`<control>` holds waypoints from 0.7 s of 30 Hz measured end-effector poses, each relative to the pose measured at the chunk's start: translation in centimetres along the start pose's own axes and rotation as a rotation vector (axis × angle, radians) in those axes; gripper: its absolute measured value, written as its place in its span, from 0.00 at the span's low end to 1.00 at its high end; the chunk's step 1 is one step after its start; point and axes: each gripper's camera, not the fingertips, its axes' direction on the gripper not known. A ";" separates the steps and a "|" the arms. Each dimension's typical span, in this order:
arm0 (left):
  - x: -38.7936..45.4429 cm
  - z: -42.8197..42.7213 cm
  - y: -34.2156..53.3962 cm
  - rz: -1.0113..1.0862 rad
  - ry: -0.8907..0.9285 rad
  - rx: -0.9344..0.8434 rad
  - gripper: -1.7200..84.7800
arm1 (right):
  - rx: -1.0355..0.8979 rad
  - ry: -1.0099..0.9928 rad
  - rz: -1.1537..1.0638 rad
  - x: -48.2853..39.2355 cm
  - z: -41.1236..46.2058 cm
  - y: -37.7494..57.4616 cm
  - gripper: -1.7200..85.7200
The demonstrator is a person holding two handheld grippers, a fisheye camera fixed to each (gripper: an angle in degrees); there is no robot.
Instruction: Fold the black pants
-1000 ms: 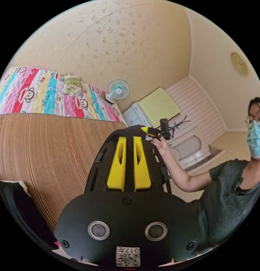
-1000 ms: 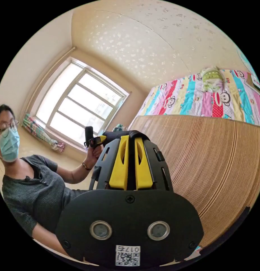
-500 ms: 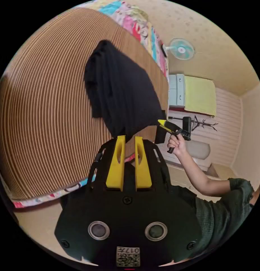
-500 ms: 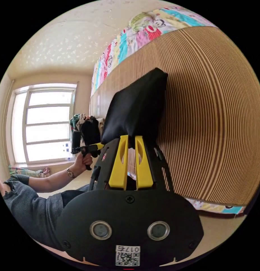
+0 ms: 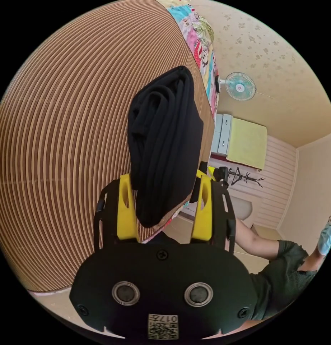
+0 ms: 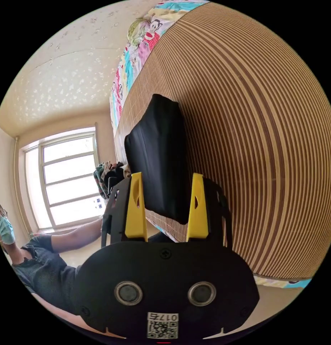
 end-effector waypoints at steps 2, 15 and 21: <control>1.1 0.5 -2.5 0.010 -0.061 0.012 0.30 | -0.049 0.047 -0.062 -1.8 2.5 -4.8 0.23; 3.4 2.5 2.2 -0.084 -0.112 -0.082 0.19 | -0.332 -0.069 0.112 0.0 10.4 -1.9 0.19; 4.2 -2.2 12.1 -0.166 -0.066 -0.182 0.15 | -0.427 -0.226 0.195 -2.2 12.6 8.9 0.15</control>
